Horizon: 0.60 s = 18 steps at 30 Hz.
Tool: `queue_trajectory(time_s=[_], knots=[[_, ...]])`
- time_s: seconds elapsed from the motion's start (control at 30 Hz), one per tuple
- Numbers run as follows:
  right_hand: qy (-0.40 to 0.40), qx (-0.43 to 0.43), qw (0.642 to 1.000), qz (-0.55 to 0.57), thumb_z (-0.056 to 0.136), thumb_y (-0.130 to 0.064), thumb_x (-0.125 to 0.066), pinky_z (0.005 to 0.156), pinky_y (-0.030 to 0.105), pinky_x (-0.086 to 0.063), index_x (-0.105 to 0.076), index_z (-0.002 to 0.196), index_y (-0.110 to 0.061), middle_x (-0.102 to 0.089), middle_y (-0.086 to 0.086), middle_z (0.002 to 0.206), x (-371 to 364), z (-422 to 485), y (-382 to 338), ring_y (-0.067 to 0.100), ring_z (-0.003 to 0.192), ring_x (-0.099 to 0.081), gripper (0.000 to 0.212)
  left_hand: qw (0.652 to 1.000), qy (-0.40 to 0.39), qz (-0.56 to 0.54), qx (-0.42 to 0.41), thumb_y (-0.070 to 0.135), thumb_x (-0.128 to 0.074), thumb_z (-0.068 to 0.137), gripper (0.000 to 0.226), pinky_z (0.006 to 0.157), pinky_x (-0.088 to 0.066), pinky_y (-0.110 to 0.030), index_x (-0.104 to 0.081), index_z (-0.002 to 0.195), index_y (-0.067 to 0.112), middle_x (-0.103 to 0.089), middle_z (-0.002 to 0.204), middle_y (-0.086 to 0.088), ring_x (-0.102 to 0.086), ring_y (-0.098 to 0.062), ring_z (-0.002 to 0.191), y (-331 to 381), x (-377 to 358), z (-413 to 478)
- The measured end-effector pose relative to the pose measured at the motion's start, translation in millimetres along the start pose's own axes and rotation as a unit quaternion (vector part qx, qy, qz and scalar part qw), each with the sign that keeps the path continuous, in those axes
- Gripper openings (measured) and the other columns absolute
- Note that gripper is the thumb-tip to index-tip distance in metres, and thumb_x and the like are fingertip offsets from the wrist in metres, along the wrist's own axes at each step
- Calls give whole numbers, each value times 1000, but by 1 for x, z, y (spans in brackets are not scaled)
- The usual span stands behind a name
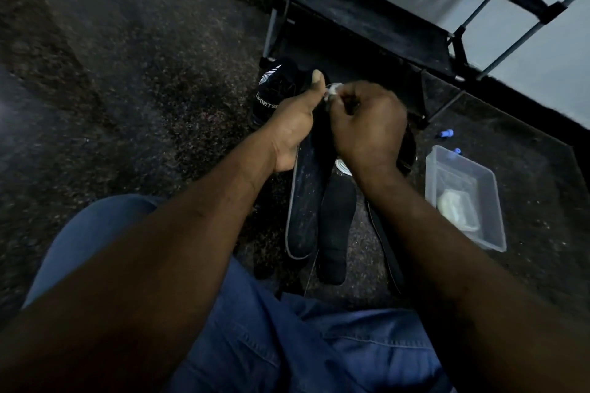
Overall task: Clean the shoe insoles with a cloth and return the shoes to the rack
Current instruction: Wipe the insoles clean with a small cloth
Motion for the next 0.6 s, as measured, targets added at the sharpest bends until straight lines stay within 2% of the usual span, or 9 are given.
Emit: queue_trajectory(time_s=[0.07,0.13,0.27,0.4,0.5,0.6], knots=[[-27,9,999,36,85,-36,-63,80,48,-57,-78,95,-28,-77,-7,93,-8,-10,-10,23,89,-71,20,1000,17,13,-14,69,-37,101,69,92,-59,-41,-72,125,14,-76,117,-12,-74,-26,110,2,5,5],[-41,18,998,49,84,-33,-63,81,47,-57,-79,95,-26,-77,-7,93,-12,-27,-16,22,89,-70,21,1000,8,-2,-14,72,-30,101,74,105,-53,-42,-69,131,17,-74,124,-10,-70,-25,118,1,9,10],[-55,51,996,44,85,-30,-67,81,46,-54,-78,91,-24,-76,-7,90,-14,-48,-13,21,88,-68,14,999,21,-48,-13,71,-23,102,80,102,-56,-37,-60,140,12,-73,125,-14,-70,-26,118,2,14,16],[-26,65,998,-3,87,-40,-62,79,48,-52,-77,90,-27,-75,-6,88,-10,-28,-11,24,87,-67,20,1000,17,-11,11,87,-31,88,92,113,-46,-47,-67,134,17,-72,129,-8,-67,-25,123,-4,10,15],[1,52,997,-52,88,-42,-61,83,47,-50,-77,97,-29,-74,-7,94,-2,-5,-9,25,94,-66,22,999,36,4,4,80,-40,92,76,100,-57,-48,-71,128,20,-76,120,-10,-73,-27,112,-5,4,8],[1,66,989,-130,91,-41,-60,83,42,-42,-75,102,-29,-73,-6,97,4,7,-6,26,98,-63,22,1000,22,-22,-1,67,-46,99,66,80,-62,-43,-70,127,11,-77,113,-15,-76,-30,101,-2,0,2]])
Point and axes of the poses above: each hand's wrist, its own z-axis towards the middle knuckle, its own x-axis out of the back of the hand, y = z × x, the point moved 4 cm from there along z, towards the middle knuckle
